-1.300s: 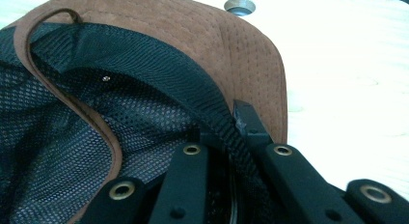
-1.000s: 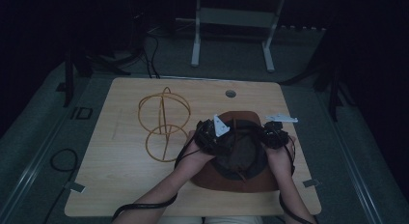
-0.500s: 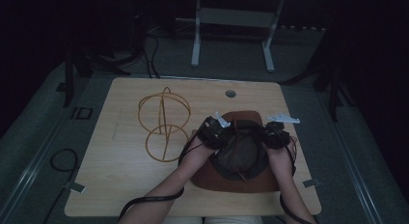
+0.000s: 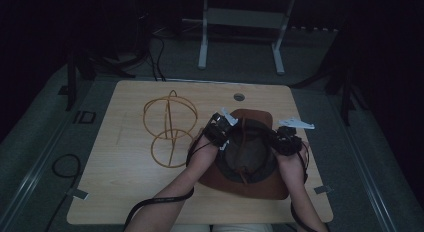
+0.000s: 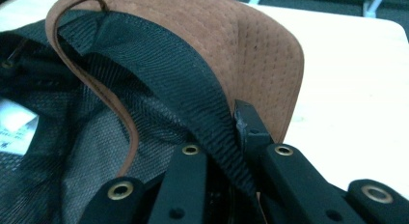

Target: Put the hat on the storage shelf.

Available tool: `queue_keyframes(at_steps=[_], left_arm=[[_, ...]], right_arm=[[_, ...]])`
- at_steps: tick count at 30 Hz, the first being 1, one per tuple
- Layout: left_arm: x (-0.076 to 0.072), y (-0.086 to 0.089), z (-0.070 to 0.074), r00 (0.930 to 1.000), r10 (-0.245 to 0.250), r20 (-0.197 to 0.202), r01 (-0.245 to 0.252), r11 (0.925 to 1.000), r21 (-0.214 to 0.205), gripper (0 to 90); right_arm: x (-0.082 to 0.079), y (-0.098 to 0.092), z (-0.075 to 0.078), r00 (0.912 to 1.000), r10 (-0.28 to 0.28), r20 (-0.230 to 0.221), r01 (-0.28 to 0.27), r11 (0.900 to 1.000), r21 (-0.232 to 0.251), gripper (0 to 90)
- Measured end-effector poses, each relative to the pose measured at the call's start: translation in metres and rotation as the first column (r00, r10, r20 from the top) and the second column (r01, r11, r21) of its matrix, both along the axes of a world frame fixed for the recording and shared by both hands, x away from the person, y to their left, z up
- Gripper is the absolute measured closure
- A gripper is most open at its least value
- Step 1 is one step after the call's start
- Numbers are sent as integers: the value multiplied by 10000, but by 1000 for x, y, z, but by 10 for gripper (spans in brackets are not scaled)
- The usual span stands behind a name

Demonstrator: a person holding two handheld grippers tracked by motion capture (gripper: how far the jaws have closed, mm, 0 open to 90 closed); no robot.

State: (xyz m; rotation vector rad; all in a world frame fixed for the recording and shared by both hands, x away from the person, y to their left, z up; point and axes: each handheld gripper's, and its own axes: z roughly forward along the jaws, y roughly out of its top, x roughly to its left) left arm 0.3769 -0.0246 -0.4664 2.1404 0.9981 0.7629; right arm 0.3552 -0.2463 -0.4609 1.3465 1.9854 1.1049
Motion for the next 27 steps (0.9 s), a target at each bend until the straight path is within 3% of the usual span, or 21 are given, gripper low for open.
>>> queue_keyframes(at_steps=[6,9,13,17,19,21,22,26,27], left_arm=[[-8,-1,11,9969,-48,787,60,9999,-149,867],[-14,-3,16,9908,-158,1346,174,9998,-105,867],[-22,-2,28,9791,-269,2016,370,9982,-465,867],[-28,4,37,9598,-522,2758,783,9933,-846,866],[-32,8,41,9519,-479,3027,838,9907,-1070,866],[-37,11,43,9384,-615,3400,1111,9855,-1283,866],[-40,14,45,9276,-780,3654,1354,9817,-1343,866],[-51,22,49,9029,-1081,4161,1937,9663,-1693,866],[-53,26,49,8957,-1342,4239,2314,9547,-1868,865]], right_arm=[[-15,-3,8,9993,272,237,-275,9996,111,788],[-21,-10,10,9983,467,342,-479,9983,327,743],[-34,-20,16,9940,932,571,-963,9940,528,613],[-50,-32,29,9853,1441,914,-1534,9826,1044,513],[-61,-39,39,9786,1556,1343,-1683,9817,890,496],[-71,-47,48,9728,1449,1807,-1560,9865,488,493],[-75,-52,53,9702,1315,2034,-1426,9889,408,493],[-81,-75,65,9651,1105,2372,-1228,9917,376,490],[-81,-81,66,9658,1072,2360,-1194,9921,381,490]])
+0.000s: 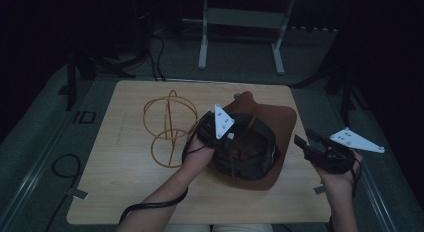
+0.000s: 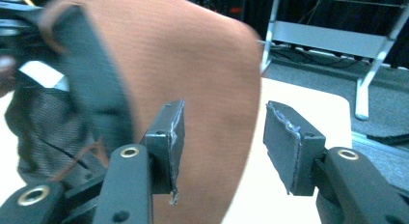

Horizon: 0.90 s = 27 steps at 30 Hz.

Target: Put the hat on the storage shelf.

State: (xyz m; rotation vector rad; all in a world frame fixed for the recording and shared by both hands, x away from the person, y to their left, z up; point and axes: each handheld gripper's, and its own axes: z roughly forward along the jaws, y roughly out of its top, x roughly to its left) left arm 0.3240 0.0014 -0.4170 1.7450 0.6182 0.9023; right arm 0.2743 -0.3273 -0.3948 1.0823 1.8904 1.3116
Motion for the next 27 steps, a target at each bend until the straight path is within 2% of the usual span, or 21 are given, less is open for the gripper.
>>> queue_keyframes(at_steps=[2,3,4,5,6,8,9,11,12,14,15,17,19,21,22,23,24,25,26,27], left_arm=[[-5,5,1,9998,-133,146,133,9999,-4,866],[-6,8,1,9989,-472,33,472,9986,-236,865],[-8,11,1,9979,-639,91,642,9973,-343,865],[-10,13,0,9974,-698,154,702,9971,-278,865],[-12,17,0,9942,-1065,118,1069,9932,-465,865],[-16,24,-2,9894,-1447,155,1455,9863,-773,865],[-18,29,-3,9824,-1851,234,1864,9784,-893,865],[-23,34,-6,9758,-2146,412,2175,9719,-899,865],[-25,37,-7,9667,-2512,490,2550,9615,-1026,865],[-30,42,-8,9562,-2843,693,2903,9516,-1013,865],[-31,45,-8,9464,-3150,718,3214,9403,-1121,865],[-34,49,-9,9363,-3415,815,3492,9298,-1163,864],[-37,52,-9,9253,-3699,840,3781,9170,-1270,864],[-39,55,-9,9032,-4179,979,4281,8932,-1373,865],[-39,55,-9,9032,-4179,979,4281,8932,-1373,864],[-43,57,-8,8777,-4658,1129,4776,8696,-1254,864],[-45,57,-9,8705,-4754,1276,4891,8646,-1151,864],[-47,57,-9,8610,-4926,1264,5059,8551,-1133,864],[-48,57,-9,8540,-5029,1334,5169,8494,-1063,865],[-49,56,-10,8524,-5042,1387,5189,8484,-1050,864]], right_arm=[[2,-10,1,9998,-190,-34,190,9998,66,497],[3,-14,0,9996,-287,-83,288,9996,54,498],[6,-17,-1,9992,-366,-175,368,9993,90,505],[8,-20,-2,9992,-269,-311,274,9995,158,503],[10,-21,-3,9989,-302,-361,307,9994,136,499],[15,-23,-6,9982,-136,-577,149,9997,218,511],[17,-23,-8,9982,-160,-571,171,9997,192,515],[21,-22,-9,9978,125,-657,-109,9996,252,529],[23,-20,-10,9976,264,-638,-249,9994,241,533],[27,-15,-10,9951,680,-712,-664,9975,246,533],[28,-13,-10,9938,843,-719,-821,9961,321,533],[28,-5,-11,9885,1303,-762,-1285,9913,290,532],[27,6,-12,9795,1864,-768,-1844,9823,325,532],[24,20,-15,9677,2396,-777,-2374,9707,372,532],[24,20,-15,9677,2396,-777,-2374,9707,372,532],[23,27,-16,9585,2734,-812,-2710,9617,403,531],[20,42,-19,9374,3375,-854,-3337,9410,558,526],[18,48,-20,9271,3654,-837,-3605,9303,682,524],[16,55,-21,9207,3821,-797,-3770,9234,723,525],[14,61,-21,9069,4137,-805,-4079,9096,788,524]])
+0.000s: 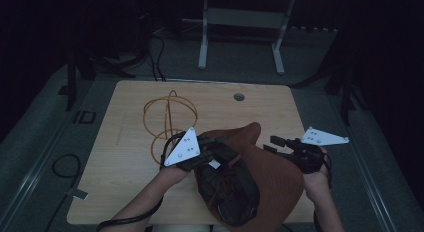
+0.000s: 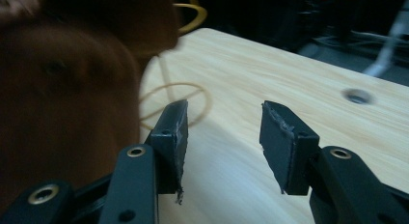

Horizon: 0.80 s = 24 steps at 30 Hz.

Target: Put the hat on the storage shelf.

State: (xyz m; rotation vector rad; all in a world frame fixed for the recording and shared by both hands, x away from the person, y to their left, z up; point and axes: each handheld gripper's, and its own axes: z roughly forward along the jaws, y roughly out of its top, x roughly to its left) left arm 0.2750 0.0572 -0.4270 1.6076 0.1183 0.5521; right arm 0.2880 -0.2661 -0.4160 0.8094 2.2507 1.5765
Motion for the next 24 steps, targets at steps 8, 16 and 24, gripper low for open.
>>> queue_keyframes(at_steps=[8,16,24], left_arm=[[-2,-9,-5,9995,-305,69,305,9995,77,864],[1,-16,-5,10000,-64,-27,65,9998,194,862],[-2,-29,-1,9965,532,637,-552,9980,304,861]], right_arm=[[-13,44,-3,9881,1536,129,-1535,9881,-54,494],[-12,58,-4,9755,2190,191,-2196,9748,387,493],[-9,62,0,9764,2148,237,-2159,9746,588,544]])
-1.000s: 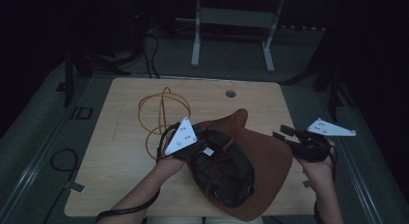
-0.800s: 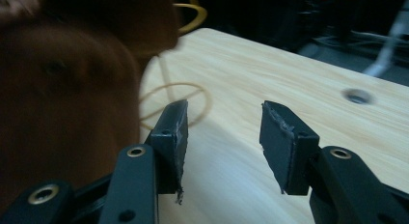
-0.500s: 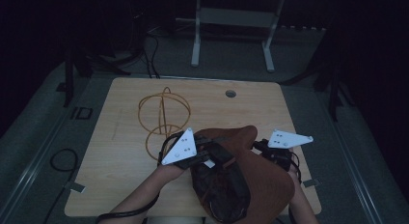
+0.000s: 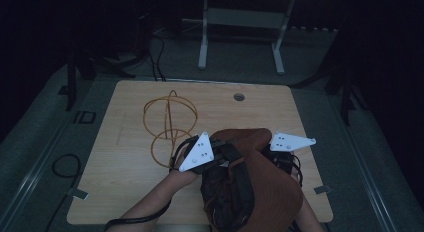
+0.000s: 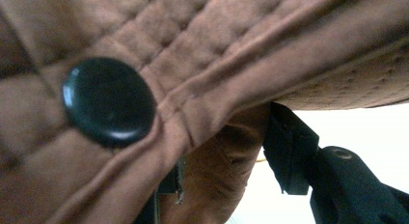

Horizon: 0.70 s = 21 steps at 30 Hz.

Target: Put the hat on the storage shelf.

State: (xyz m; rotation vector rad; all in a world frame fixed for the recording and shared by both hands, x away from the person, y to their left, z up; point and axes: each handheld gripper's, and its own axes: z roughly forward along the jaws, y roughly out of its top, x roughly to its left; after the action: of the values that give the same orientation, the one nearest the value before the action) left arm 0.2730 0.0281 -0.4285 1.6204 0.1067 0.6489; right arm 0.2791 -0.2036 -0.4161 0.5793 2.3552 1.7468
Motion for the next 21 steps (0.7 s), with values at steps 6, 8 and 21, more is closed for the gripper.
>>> queue_keyframes(at_steps=[6,8,21], left_arm=[[2,-2,1,9998,209,-7,-209,9998,18,859],[3,-1,1,9998,63,-182,-64,10000,-15,858],[10,8,14,9912,14,-1326,-68,9992,-399,581]], right_arm=[[5,3,2,9999,-40,-130,40,10000,28,668],[5,3,2,9999,-123,-30,123,9999,3,726],[2,-9,4,9990,-439,126,438,9990,108,875]])
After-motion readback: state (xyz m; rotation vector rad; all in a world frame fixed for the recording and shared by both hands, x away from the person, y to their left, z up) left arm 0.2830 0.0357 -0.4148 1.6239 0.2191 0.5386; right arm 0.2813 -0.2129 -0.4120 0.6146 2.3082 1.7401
